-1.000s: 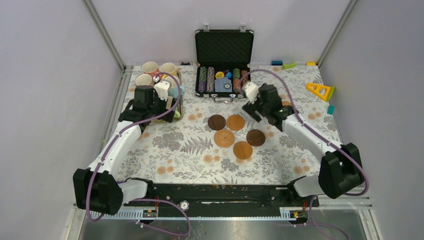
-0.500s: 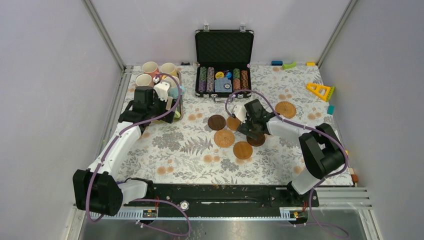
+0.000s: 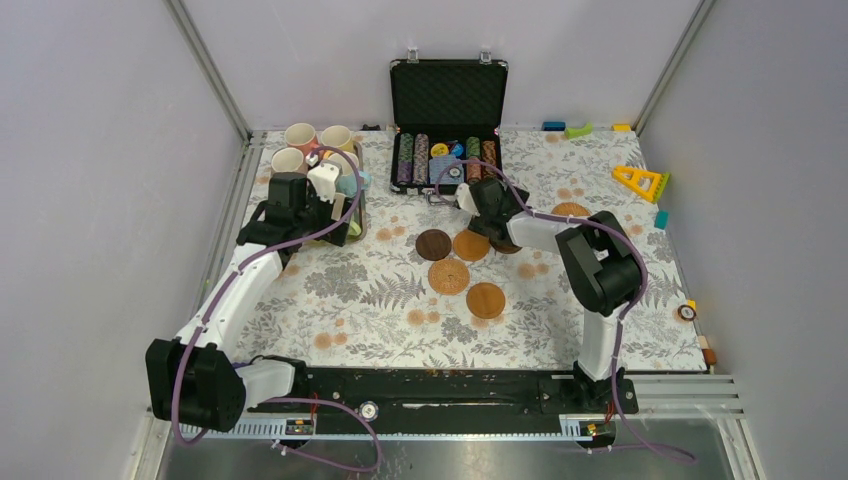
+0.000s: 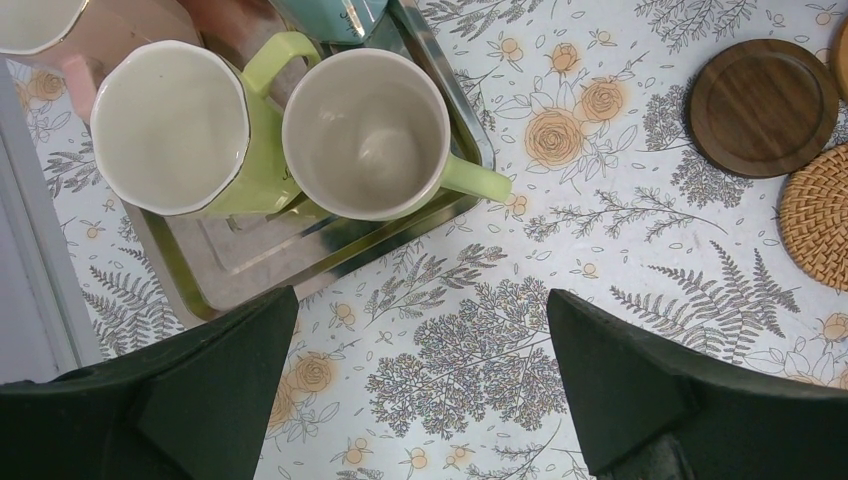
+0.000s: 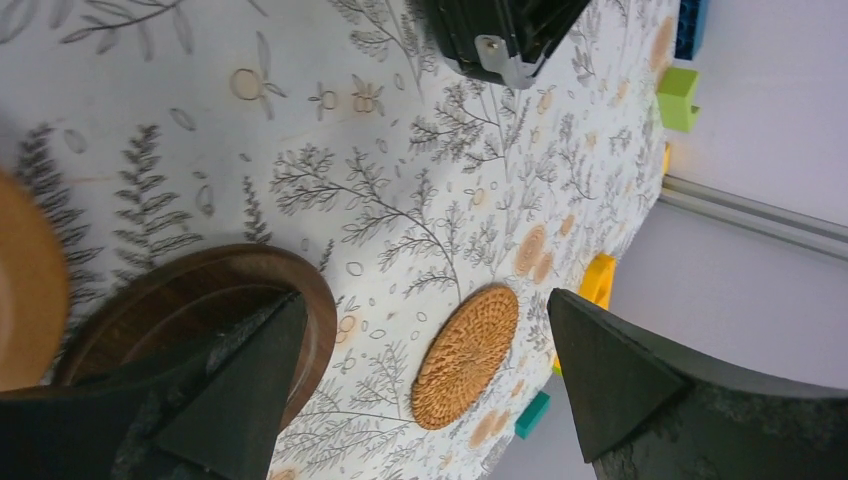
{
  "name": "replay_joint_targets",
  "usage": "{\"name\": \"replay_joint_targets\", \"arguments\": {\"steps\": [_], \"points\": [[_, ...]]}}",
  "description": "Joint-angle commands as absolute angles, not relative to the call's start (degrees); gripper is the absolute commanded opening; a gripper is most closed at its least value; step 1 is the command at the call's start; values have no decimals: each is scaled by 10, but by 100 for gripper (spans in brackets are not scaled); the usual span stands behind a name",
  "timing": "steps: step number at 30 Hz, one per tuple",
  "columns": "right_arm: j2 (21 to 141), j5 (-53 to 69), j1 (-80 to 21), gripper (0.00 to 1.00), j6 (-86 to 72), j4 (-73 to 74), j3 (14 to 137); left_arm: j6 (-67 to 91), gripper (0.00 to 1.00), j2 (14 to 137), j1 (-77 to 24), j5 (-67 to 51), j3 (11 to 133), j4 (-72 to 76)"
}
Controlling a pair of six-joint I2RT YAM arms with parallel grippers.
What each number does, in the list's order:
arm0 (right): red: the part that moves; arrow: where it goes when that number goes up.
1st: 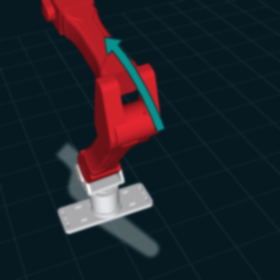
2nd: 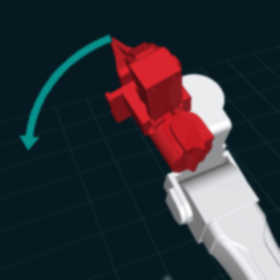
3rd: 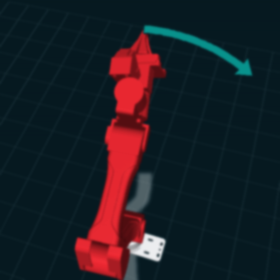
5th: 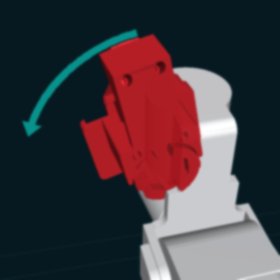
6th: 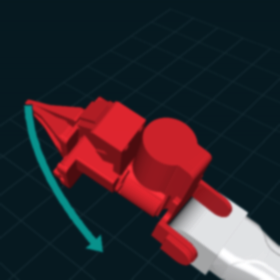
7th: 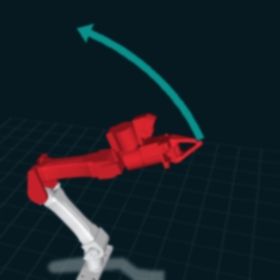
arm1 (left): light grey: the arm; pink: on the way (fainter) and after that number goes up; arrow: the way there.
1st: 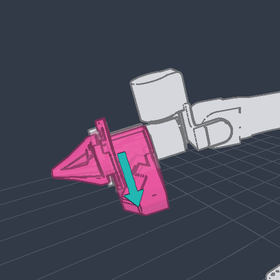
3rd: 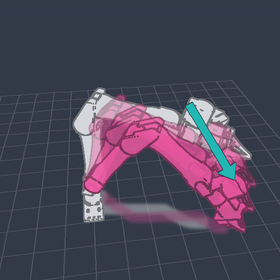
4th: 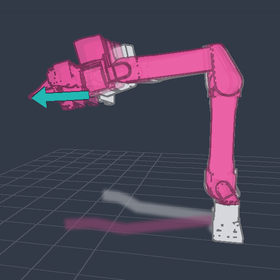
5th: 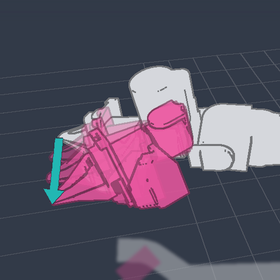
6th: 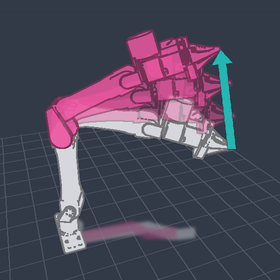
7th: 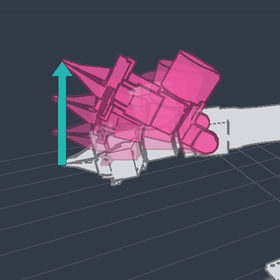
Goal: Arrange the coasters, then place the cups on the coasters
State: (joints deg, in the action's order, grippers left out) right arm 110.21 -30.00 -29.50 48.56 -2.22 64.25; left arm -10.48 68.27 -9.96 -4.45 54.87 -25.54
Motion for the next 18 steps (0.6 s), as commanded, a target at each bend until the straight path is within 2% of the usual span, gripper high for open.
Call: {"name": "replay_joint_targets", "arguments": {"steps": [1,8,14,18], "points": [[1115,-347,-282,100,512,-40,664,-100,99,663,-98,-36,547,-220],[1049,-346,-273,100,535,-42,660,-100,99,664,-98,-35,548,-221],[910,-153,-310,100,452,73,647,-98,99,660,-98,-35,547,-218],[888,-123,-375,100,427,100,617,-98,99,661,-98,-34,548,-219]]}}
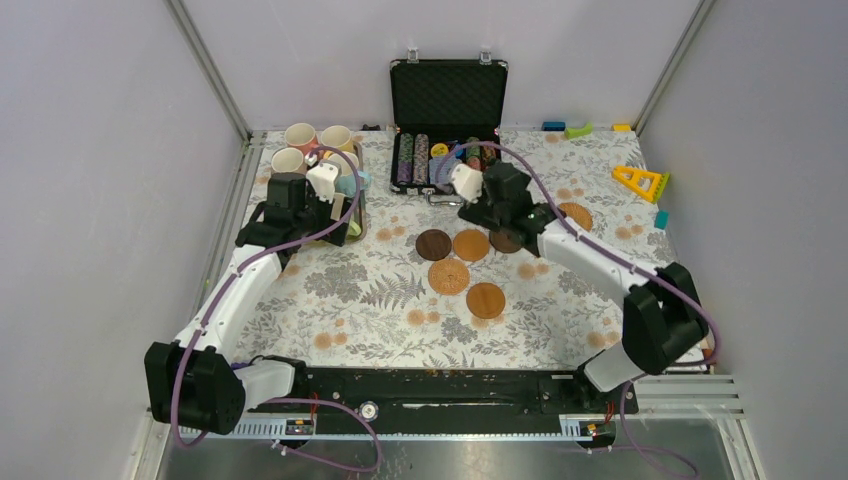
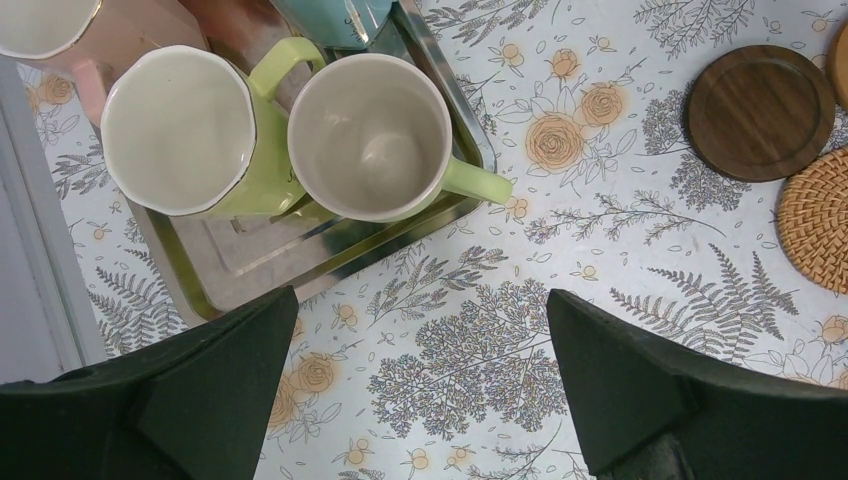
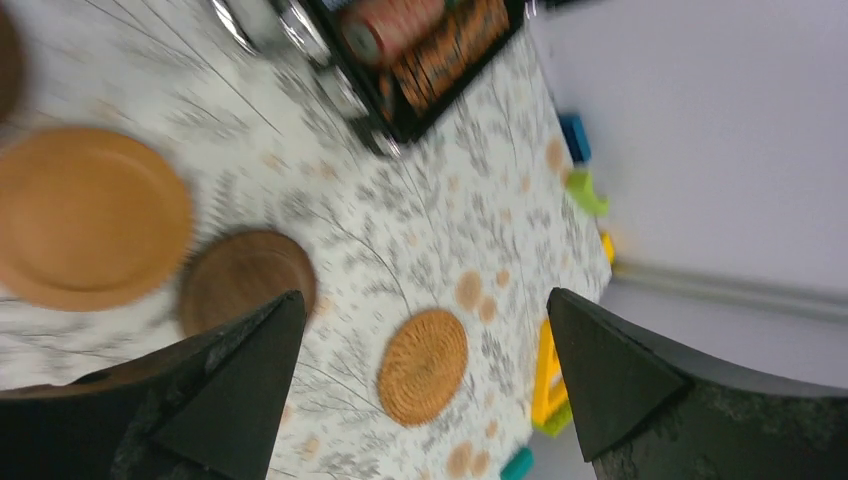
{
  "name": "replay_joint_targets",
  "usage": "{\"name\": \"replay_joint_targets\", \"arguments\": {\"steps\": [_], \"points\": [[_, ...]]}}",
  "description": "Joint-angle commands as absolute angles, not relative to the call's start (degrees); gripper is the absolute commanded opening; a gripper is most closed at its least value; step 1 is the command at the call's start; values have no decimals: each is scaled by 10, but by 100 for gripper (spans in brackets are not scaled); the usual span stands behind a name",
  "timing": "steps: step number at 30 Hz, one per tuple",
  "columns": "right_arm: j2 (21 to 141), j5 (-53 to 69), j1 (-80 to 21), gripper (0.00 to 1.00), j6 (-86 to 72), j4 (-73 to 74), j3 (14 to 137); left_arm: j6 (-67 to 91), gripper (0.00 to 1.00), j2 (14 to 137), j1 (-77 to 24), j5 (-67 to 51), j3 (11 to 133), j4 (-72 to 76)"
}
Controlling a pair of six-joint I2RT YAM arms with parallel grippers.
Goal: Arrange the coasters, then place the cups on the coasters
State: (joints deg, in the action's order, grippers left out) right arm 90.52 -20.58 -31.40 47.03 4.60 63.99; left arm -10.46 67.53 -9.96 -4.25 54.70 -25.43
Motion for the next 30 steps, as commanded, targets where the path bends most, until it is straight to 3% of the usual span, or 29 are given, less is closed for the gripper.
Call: {"name": "replay_joint_targets", "arguments": {"steps": [1,14,22,30], "points": [[896,-130,-390,100,418,107,616,-98,99,660,-98,-34,548,-219],[1030,-114,-464,100,332,130,680,-98,99,650,-97,-15,546,-216],[1068,-145,-478,100,380,130,661,-98,99,654,-97,-12,546,-213],[1024,-194,-477,100,486,133,580,-98,99,656,-97,-15,545,-212]]}}
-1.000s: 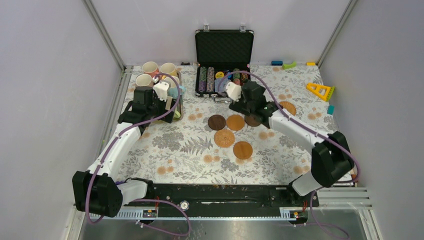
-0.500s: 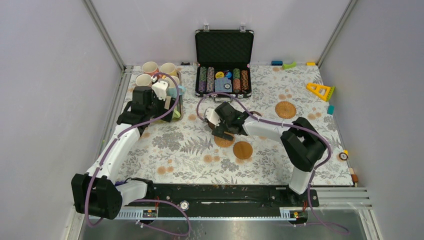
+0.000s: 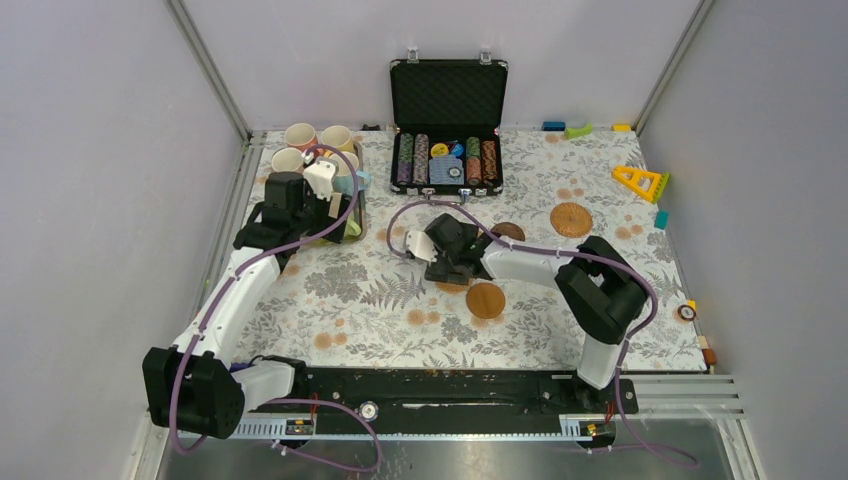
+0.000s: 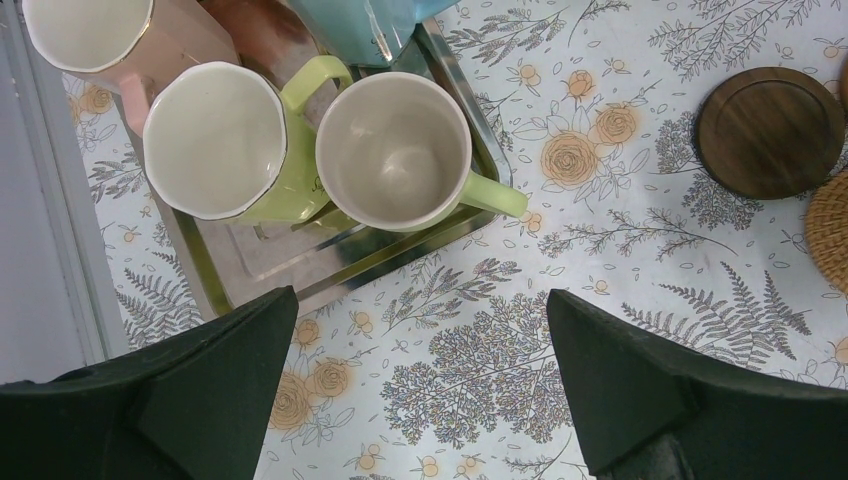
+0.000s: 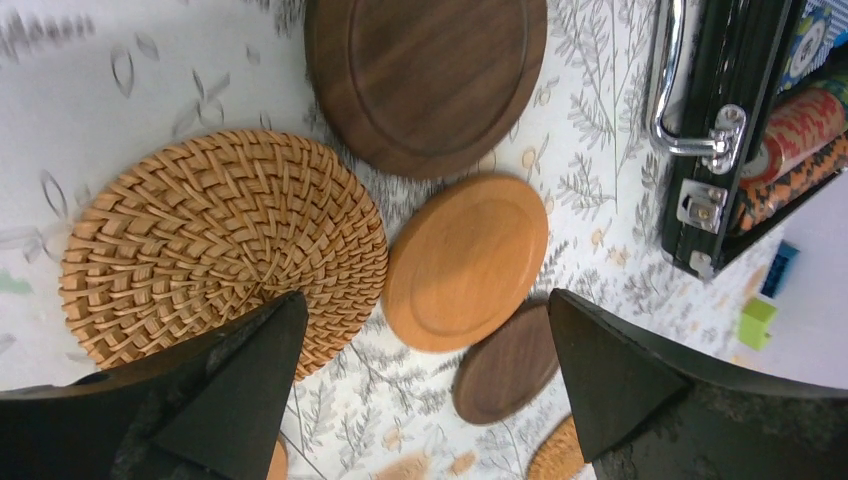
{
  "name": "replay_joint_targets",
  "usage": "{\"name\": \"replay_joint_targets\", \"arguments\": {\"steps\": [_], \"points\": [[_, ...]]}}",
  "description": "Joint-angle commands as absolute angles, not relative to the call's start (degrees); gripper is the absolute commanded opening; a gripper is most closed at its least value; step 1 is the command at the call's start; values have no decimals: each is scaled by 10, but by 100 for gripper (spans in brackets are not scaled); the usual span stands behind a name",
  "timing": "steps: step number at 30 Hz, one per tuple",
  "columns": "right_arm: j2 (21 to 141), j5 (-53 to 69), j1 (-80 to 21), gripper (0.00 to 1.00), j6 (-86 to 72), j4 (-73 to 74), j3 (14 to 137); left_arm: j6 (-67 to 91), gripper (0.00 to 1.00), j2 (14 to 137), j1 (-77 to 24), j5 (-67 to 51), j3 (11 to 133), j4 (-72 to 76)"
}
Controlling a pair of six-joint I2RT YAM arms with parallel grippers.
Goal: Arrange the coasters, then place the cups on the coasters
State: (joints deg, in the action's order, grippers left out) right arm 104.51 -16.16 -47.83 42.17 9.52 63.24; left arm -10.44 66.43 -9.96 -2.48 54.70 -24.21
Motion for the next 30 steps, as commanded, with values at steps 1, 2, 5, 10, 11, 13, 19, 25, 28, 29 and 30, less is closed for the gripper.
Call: {"name": "replay_joint_targets", "arguments": {"steps": [1,2,5,10,11,13,19,25,28,29,30], "points": [[1015,-192,-475,100,490,142,569,-98,99,655,-97,-15,545,-213],[1005,-189,-473,100,491,151,563,-98,99,655,-98,-15,545,-213],[976,-180,-461,100,495,174,539,-98,99,653,-97,-15,544,-212],[935,-181,-437,100,503,195,485,-97,99,647,-98,-16,544,-213],[927,-183,-430,100,504,195,474,-97,99,646,-98,-16,544,-214],[912,-190,-412,100,509,194,455,-96,99,645,-98,-17,545,-214],[874,-204,-319,100,549,170,397,-97,99,642,-97,-19,544,-215],[855,-201,-232,100,592,145,364,-96,99,643,-96,-19,546,-217],[851,-207,-187,100,618,135,353,-97,99,642,-96,-20,545,-217],[851,-210,-174,100,631,131,351,-96,99,642,-96,-20,545,-217],[850,-212,-162,100,639,128,349,-96,99,643,-96,-21,545,-217]]}}
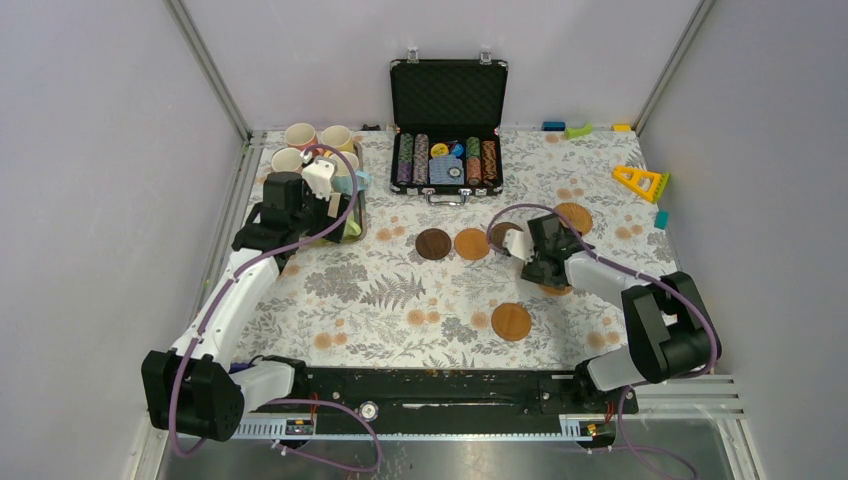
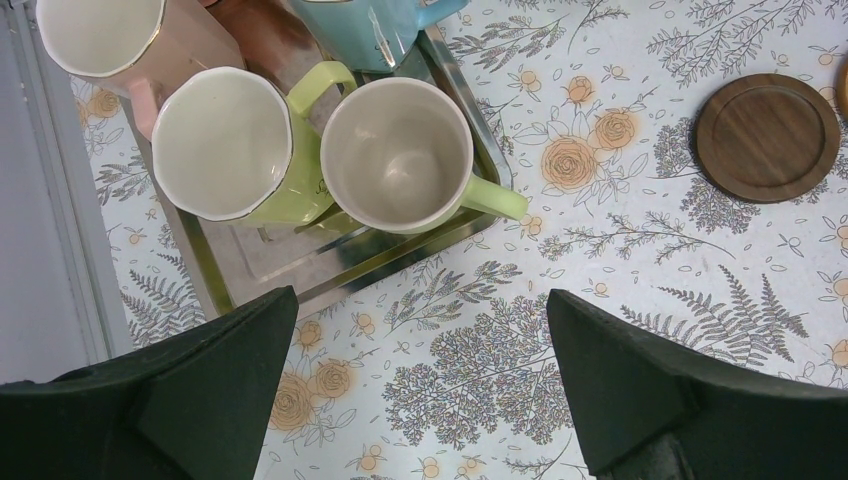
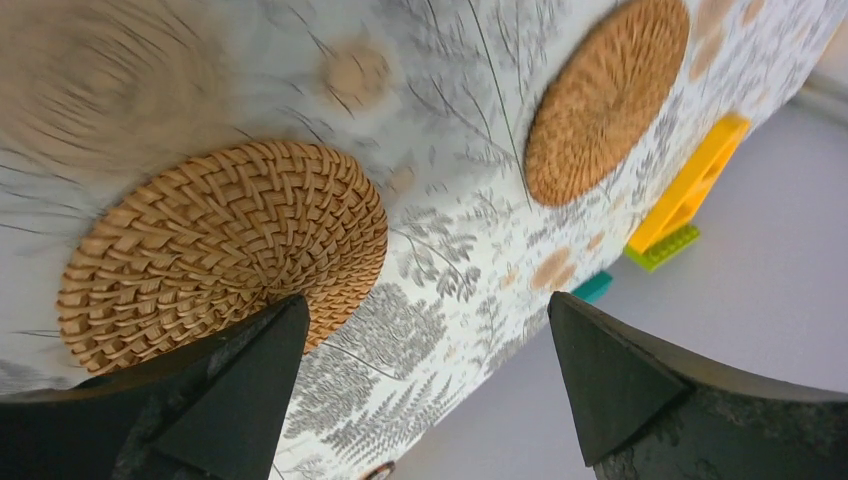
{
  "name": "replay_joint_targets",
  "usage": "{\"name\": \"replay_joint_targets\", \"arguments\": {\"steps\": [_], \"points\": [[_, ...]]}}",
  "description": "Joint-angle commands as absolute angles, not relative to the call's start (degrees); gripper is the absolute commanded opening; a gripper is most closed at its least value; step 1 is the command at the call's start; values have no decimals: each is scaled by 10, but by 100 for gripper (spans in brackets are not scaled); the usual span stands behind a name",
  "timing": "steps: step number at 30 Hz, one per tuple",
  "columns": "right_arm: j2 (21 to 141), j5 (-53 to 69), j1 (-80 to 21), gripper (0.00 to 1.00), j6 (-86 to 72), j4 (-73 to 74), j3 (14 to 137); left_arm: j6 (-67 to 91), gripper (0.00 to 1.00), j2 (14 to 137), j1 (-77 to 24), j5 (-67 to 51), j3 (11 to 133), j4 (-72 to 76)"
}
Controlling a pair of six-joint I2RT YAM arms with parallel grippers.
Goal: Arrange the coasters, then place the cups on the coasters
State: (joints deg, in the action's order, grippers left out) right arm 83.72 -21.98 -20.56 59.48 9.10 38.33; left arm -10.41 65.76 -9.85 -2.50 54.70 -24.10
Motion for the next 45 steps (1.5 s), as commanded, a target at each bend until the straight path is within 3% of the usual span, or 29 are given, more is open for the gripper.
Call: {"name": "replay_joint_targets", "arguments": {"steps": [1,8,15,19,23,30,38,45], "points": [[849,-211,-149,100,647,126,348,-96,99,643,-96,-21,544,-217],[843,-209,-109,100,663,124,366,-96,99,643,-95,-22,545,-218],[724,-63,-113,100,552,273,527,-93,99,643,-94,-17,545,-213],[710,-12,-147,100,501,269,573,-93,99,647,-94,-16,545,-213],[772,-118,-184,100,483,128,555,-92,99,647,-93,-12,544,-213],[940,-316,-155,100,526,-96,595,-93,99,644,-91,-10,543,-211],[1069,-339,-100,100,581,-132,626,-94,99,652,-91,-12,542,-207],[1090,-313,-94,100,605,-109,607,-95,99,655,-91,-12,542,-206]]}}
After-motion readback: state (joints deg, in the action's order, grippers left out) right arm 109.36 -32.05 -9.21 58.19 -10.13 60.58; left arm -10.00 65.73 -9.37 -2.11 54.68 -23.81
